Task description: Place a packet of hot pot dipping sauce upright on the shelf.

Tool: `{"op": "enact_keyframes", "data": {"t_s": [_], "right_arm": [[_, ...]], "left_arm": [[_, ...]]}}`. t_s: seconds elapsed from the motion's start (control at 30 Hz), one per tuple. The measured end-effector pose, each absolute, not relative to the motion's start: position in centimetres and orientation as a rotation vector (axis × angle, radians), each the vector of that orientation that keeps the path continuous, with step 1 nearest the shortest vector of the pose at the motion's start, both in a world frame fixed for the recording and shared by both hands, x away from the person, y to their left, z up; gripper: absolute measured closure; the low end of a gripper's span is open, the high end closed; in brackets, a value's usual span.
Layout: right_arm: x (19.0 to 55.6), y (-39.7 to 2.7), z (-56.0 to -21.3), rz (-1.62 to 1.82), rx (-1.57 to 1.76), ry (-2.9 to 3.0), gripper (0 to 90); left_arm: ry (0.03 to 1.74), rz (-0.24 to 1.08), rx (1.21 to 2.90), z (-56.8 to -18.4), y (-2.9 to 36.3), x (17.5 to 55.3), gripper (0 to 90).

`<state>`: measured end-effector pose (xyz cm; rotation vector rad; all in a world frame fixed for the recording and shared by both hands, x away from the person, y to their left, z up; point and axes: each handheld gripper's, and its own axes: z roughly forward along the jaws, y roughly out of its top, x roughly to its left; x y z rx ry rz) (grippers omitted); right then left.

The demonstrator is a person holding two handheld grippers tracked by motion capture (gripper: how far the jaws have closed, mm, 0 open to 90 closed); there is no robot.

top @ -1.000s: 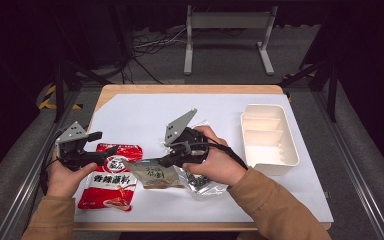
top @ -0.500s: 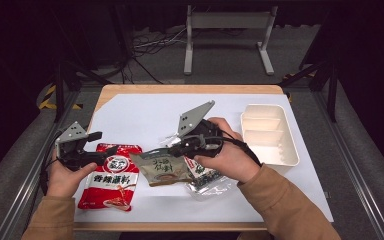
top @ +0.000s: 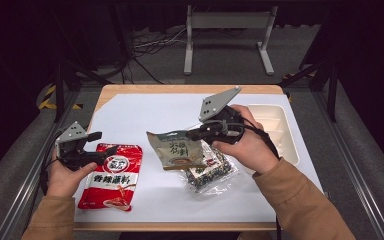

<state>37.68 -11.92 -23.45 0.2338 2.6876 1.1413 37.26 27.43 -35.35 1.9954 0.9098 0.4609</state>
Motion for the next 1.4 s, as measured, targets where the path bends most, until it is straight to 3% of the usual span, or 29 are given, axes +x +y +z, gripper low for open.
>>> {"op": "enact_keyframes", "data": {"t_s": [1.4], "right_arm": [[42.8, -23.5, -22.1, 1.059, 0.498, 2.433, 90.0]], "left_arm": [[0.925, 0.471, 1.991, -35.9, 27.8, 37.6, 21.3]]}}
